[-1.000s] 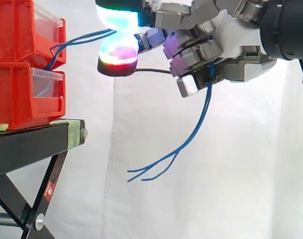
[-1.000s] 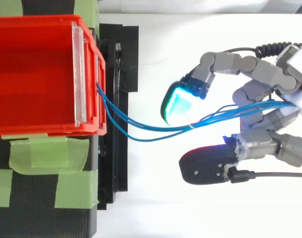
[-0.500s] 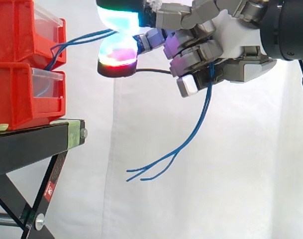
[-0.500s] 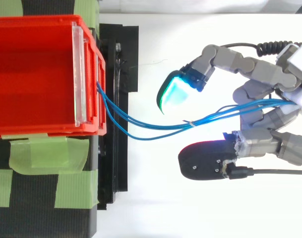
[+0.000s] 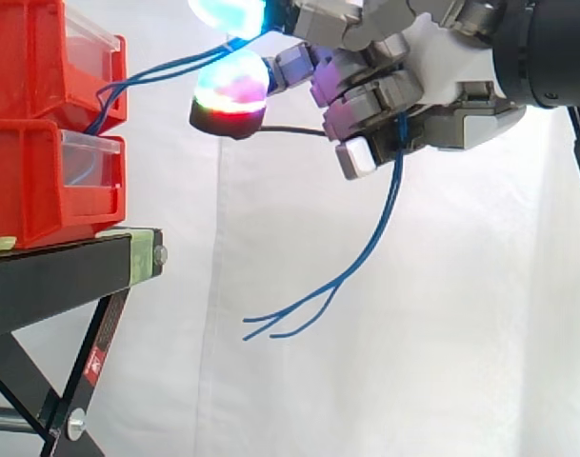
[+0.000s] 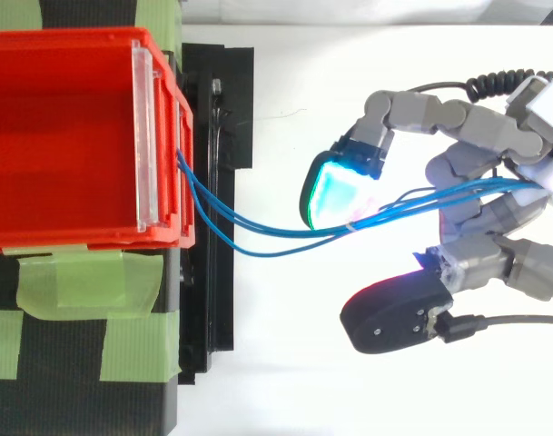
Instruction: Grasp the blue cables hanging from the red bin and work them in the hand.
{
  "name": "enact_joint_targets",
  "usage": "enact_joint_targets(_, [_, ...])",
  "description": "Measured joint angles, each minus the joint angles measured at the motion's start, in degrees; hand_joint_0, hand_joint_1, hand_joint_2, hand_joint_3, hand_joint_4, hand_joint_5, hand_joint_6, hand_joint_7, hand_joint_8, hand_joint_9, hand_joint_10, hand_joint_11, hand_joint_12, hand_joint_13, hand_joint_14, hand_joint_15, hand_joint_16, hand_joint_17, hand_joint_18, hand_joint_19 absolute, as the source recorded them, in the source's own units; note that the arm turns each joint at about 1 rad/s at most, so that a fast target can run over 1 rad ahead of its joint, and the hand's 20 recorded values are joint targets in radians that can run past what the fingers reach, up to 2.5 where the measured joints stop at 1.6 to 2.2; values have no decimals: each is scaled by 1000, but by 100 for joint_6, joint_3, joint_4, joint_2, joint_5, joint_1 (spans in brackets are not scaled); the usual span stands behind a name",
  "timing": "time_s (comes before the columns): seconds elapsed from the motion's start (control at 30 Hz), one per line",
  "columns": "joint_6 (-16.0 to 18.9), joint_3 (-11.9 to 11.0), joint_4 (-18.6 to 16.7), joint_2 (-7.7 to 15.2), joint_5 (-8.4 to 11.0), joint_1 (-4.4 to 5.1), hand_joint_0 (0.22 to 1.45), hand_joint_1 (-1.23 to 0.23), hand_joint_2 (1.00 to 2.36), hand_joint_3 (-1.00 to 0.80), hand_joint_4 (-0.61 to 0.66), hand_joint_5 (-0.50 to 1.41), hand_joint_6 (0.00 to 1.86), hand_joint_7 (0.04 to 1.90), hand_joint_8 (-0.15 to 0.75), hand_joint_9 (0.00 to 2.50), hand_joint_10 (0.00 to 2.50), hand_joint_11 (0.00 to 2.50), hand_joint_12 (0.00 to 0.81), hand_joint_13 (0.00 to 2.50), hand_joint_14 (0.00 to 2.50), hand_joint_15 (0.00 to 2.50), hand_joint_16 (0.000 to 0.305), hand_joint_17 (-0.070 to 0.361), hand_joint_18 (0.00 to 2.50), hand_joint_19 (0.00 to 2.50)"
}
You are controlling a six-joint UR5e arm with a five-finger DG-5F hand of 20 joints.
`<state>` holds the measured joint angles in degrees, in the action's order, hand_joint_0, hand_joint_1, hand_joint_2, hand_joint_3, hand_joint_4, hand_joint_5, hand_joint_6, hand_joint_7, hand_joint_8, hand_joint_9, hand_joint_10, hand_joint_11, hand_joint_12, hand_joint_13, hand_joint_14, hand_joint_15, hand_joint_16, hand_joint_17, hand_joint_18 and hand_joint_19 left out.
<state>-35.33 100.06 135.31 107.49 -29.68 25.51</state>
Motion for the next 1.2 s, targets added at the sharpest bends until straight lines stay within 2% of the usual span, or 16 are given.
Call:
enact_joint_targets(0.27, [-325,-115,3,0,21,-34,890,-665,1001,-975,303,291,273,1367,580,1706,2500,2500,706,2097,2500,2148,210,158,2500,766])
enact_joint_targets(0.4, [-521,-156,-23,0,97,-55,904,-664,1002,-950,302,294,266,1366,580,1706,2500,2500,706,2097,2500,2148,210,158,2500,766])
enact_joint_targets(0.53, [-759,-175,-114,0,185,-61,932,-672,1006,-866,299,295,263,1371,580,1706,2500,2500,706,2097,2500,2148,210,158,2500,766])
enact_joint_targets(0.7, [-1047,-178,-306,3,212,-68,937,-678,1007,-844,297,293,260,1374,580,1706,2500,2500,706,2097,2500,2148,210,158,2500,766])
enact_joint_targets(0.77, [-1154,-179,-391,2,215,-68,934,-677,1007,-857,303,289,262,1375,580,1706,2500,2500,706,2097,2500,2148,210,158,2500,766])
enact_joint_targets(0.83, [-1243,-180,-474,1,216,-66,879,-672,1002,-944,303,277,255,1381,580,1706,2500,2500,706,2097,2500,2148,210,158,2500,766])
enact_joint_targets(1.0, [-1330,-180,-561,1,217,-65,849,-670,1000,-1000,303,264,264,1374,580,1706,2500,2500,706,2097,2500,2148,210,158,2500,766])
enact_joint_targets(1.2, [-1336,-180,-405,2,182,-64,830,-679,1000,-1000,300,241,277,1360,580,1706,2500,2500,706,2097,2500,2148,210,158,2500,766])
